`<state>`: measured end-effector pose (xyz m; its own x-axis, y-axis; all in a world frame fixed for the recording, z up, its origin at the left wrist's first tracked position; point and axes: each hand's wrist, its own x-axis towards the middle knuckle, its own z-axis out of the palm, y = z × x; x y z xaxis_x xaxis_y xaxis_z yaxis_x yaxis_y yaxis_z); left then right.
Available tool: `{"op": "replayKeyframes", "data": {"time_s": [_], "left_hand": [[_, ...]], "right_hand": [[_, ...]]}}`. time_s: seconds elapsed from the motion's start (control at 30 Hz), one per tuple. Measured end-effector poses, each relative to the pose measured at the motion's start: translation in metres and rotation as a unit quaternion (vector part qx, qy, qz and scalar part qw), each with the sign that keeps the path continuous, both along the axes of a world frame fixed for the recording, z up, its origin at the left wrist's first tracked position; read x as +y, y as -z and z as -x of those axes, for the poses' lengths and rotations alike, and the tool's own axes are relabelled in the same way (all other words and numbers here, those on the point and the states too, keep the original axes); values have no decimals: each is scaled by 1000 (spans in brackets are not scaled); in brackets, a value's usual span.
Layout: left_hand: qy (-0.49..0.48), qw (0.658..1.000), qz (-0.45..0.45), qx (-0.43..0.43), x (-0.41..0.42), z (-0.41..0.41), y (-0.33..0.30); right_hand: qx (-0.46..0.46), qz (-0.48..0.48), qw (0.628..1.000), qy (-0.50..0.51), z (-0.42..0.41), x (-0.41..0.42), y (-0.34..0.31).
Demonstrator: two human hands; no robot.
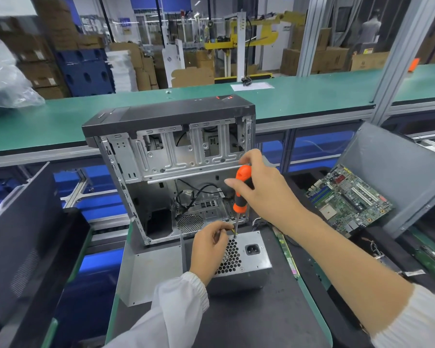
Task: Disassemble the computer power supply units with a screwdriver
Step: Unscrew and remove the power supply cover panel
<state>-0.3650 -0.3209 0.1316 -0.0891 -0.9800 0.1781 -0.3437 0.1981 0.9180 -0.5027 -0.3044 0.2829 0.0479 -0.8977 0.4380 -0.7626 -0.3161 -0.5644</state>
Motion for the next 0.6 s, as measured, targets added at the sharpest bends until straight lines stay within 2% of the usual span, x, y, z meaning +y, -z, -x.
{"op": "replayKeyframes", "data": {"time_s": [0.1,0.17,0.33,0.47,0.6], "left_hand": [[6,1000,-5,-19,-5,0,2],[13,1000,-11,-22,-8,1,2],[28,999,-34,-6,-16,3,-2],[51,997,-43,27,-24,0,-3],[95,992,-33,70,-32,7,-8]], "right_hand": [[-77,-18,997,7,8,-7,3],[-97,-24,995,-1,8,-11,2],[-51,-30,997,-45,1,-23,-1],[15,-46,998,-26,11,-39,-2],[39,-38,998,-4,12,-48,-3]]}}
